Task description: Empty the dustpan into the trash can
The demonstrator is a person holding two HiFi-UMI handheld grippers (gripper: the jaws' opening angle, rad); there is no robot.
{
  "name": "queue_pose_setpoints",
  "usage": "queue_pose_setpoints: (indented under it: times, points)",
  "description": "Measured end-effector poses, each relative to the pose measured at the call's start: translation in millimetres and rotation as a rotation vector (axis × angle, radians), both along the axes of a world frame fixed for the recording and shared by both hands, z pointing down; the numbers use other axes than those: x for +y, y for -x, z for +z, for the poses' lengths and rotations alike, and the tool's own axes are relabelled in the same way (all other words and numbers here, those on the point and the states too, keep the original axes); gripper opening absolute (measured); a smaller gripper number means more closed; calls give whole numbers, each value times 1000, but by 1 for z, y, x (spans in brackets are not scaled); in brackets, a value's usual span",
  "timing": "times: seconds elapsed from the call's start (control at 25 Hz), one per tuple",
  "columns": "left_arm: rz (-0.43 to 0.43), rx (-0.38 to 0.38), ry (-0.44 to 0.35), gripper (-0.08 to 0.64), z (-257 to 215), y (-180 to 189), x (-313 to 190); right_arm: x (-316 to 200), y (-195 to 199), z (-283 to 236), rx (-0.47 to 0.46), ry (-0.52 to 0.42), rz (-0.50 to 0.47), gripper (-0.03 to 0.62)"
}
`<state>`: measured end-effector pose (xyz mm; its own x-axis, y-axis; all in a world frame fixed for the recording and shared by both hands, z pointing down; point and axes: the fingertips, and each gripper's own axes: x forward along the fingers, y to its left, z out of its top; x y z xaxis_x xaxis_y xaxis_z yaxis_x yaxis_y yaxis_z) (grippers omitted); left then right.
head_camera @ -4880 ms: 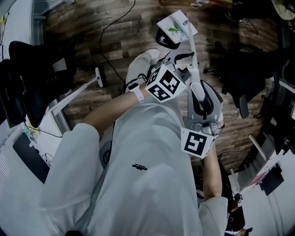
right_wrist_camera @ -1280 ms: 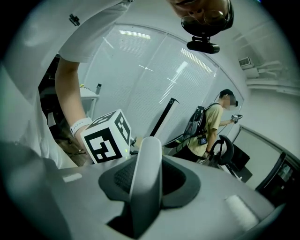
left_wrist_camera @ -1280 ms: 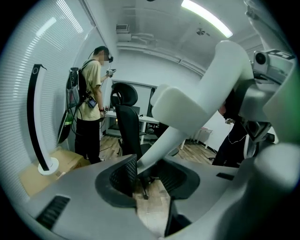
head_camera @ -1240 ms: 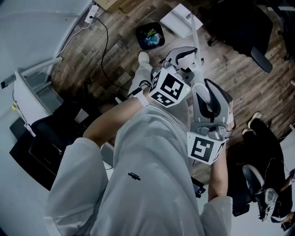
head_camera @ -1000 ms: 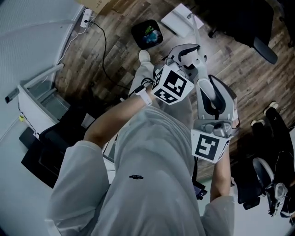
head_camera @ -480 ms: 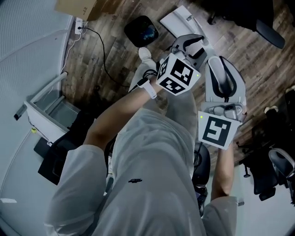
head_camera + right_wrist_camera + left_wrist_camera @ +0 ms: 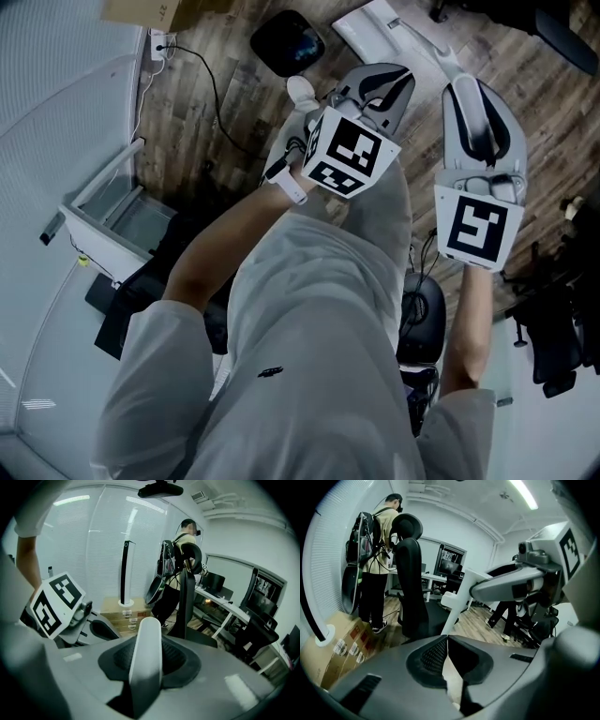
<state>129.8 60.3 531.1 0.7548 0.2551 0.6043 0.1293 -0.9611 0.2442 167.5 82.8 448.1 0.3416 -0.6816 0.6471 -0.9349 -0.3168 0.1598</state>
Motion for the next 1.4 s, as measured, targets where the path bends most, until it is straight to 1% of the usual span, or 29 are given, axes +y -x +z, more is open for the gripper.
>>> queue_pose_setpoints:
  times: [0.04,0.16,0.24,0.44,0.6,0.76,0.88,1.0,1.04,1.12,1.2,1.28,1.32,1.4]
  points:
    - [-9,0,1,8,-1,1,-1,1,-2,4,-5,1,5,124]
    - [-38,0,10,8,-4,4,-4,-2,-8,16,-15,-24,20,124]
    - [-71,-6,26,8,-5,8,-9,-5,-12,25,-28,-36,33,126]
    - [-139,-15,45,6,-5,19,-21,-2,-29,52,-92,-28,104,126]
    - [-162,-62,62,6,3,31,-25,5,-42,70,-117,-2,156,127]
    - [-185,-60,63,6,0,42,-31,7,-45,82,-136,-4,194,129]
    - [-206,-47,74,6,-5,45,-33,9,-47,82,-128,-2,195,132]
    - [-205,-59,67,6,-5,52,-35,2,-35,90,-160,-2,152,135]
    - [-205,-66,61,6,-4,53,-35,1,-32,94,-172,7,134,157]
    - [-207,-67,62,6,-5,51,-31,5,-32,97,-181,23,124,236]
    - [-208,-54,64,6,-12,47,-32,8,-37,92,-164,14,139,250]
    - [-210,-42,57,6,-21,46,-34,9,-42,79,-150,-27,166,282]
    - [-209,-39,53,6,-26,46,-34,10,-44,71,-150,-62,184,293]
    - [-204,-35,42,6,-34,47,-33,13,-48,53,-158,-133,213,293]
